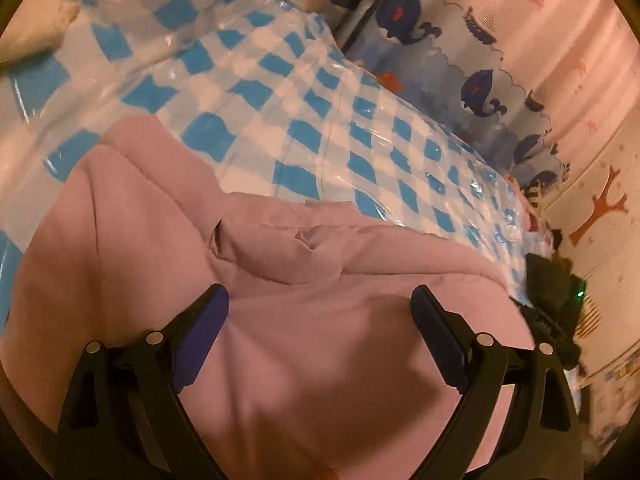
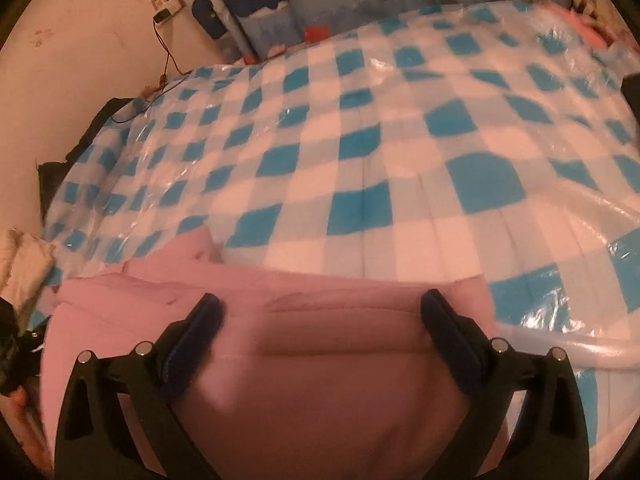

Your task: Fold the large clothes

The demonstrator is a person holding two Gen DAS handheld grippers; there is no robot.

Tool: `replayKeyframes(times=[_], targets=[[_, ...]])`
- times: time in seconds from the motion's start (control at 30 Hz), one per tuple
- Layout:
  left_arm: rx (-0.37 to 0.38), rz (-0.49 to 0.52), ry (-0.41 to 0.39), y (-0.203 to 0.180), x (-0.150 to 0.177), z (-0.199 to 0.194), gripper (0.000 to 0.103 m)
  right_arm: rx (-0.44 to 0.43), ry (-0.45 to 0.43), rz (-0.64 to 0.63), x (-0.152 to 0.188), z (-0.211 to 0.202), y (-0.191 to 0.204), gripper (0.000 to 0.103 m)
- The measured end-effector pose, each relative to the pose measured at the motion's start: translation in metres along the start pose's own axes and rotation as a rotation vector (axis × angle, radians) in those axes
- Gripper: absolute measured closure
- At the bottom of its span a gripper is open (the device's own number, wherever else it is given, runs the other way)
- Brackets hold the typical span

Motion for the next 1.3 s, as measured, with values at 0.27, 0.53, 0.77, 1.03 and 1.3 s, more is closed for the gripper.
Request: replayKeyframes(times=[0.27, 0.53, 0.77, 1.03, 1.3], targets=[[-0.016, -0.079, 0.064, 0.003, -0.003, -0.030, 0.014, -0.001, 0.039, -0.057, -0.017, -0.051, 0.023, 0.007], [0.098, -0.242, 0.027, 0.055, 0.051, -0.187, 0.014, -0.118, -0.045, -0.678, 0.076, -0.177, 0.196, 0.007], [0.142, -0.475, 0.051, 0.120, 0.120, -0.235, 0.014, -0.026, -0.021, -1.206, 0.191, -0.163, 0.294, 0.007], [0.245, -0.667, 0.131, 0.128, 0.169, -0.212, 0.014, 0.104, 0.028, -1.215, 0.195, -0.122, 0.292, 0.007], [0.340, -0.704, 0.121, 0.101, 0.160, -0.173, 0.014, -0.031, 0.062, -0.837, 0.156, -0.129, 0.261, 0.007]])
Point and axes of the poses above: each gripper's, at about its wrist camera, not at the fingertips, and z roughly the way its jaws point, y to its left, x to its underside, the point moved 7 cm from there along z, roughly the way its jaws point, and after that the axes turned 11 degrees about -z, right-handed, at the moved point
